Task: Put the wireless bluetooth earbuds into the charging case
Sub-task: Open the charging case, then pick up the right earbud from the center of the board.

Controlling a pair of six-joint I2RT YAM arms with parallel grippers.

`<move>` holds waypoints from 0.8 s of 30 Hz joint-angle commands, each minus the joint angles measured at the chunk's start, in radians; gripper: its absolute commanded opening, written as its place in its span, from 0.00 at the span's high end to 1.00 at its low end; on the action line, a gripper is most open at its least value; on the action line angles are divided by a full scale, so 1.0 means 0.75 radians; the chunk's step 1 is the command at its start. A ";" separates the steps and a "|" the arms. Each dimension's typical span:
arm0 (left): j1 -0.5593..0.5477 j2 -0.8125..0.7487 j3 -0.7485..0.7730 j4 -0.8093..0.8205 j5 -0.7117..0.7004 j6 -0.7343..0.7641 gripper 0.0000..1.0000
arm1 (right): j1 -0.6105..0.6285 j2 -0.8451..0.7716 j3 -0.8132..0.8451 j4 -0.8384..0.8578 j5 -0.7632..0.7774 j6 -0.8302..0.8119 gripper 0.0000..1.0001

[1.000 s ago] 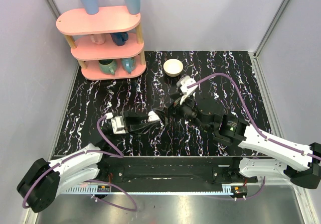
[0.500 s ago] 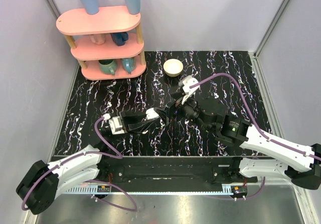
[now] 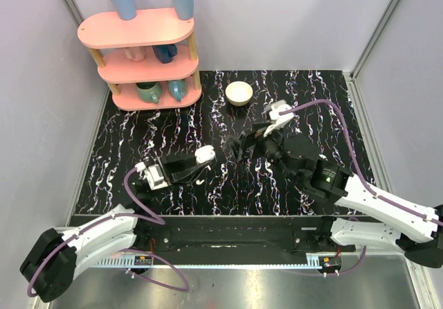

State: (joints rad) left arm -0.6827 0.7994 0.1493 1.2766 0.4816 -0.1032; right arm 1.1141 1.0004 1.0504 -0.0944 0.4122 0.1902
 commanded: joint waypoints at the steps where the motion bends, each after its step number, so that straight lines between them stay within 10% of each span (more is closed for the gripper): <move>1: -0.004 -0.078 -0.023 0.384 -0.071 0.086 1.00 | -0.202 -0.117 -0.102 0.026 0.142 0.251 0.02; 14: -0.004 -0.411 -0.025 0.016 -0.094 0.195 1.00 | -0.600 0.247 -0.061 -0.007 -0.543 0.176 0.14; 24: -0.004 -0.691 0.005 -0.415 -0.164 0.340 1.00 | -0.604 0.805 0.164 -0.050 -0.960 0.037 0.25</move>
State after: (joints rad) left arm -0.6827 0.3222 0.1265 1.0859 0.4026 0.0830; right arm 0.6609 1.5063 1.0698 -0.1234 -0.1528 0.2665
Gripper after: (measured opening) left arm 0.332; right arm 0.761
